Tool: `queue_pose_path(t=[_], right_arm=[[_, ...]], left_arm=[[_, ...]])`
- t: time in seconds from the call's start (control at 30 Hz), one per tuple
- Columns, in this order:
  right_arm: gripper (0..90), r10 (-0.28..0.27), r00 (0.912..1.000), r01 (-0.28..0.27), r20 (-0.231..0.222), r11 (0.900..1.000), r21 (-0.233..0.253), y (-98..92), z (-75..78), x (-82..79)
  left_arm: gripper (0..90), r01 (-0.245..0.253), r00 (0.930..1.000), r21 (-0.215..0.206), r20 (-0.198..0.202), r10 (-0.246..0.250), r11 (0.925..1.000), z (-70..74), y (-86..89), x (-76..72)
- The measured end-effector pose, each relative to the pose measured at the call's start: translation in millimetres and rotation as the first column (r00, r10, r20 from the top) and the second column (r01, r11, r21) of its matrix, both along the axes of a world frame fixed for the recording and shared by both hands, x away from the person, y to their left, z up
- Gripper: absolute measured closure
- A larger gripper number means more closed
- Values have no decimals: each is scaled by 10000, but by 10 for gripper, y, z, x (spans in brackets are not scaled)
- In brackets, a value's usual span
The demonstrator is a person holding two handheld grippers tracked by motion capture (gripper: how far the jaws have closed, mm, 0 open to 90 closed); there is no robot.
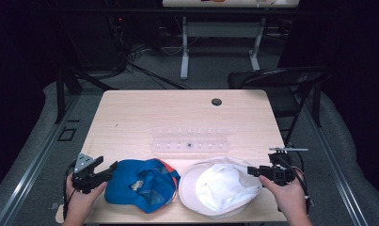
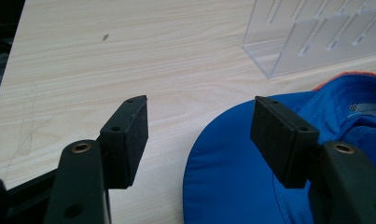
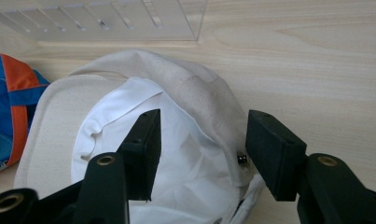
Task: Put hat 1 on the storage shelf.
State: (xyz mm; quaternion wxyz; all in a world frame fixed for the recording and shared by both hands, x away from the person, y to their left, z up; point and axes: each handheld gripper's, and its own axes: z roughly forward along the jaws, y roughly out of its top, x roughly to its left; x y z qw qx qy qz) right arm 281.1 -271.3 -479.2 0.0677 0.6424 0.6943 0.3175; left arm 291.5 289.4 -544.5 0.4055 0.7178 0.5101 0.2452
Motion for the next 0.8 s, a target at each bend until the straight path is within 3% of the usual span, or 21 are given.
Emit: queue_pose_path(t=[0.1,0.2,0.43,0.8], right_arm=[[458,-68,9994,64,-333,9999,-130,-23,13,1],[468,-186,9973,143,-715,9982,-589,-46,-14,-4],[524,-382,9884,290,-1472,9975,-637,-57,-122,-2],[562,-609,9758,435,-2100,9953,-868,-48,-217,-21]], left_arm=[[374,25,10000,28,27,-25,10000,-1,-11,-4],[374,60,10000,30,17,-60,10000,-6,-25,-4],[374,201,9998,163,-32,-201,9997,-22,-57,-3],[375,380,9993,276,-52,-378,9989,-27,-82,-9]])
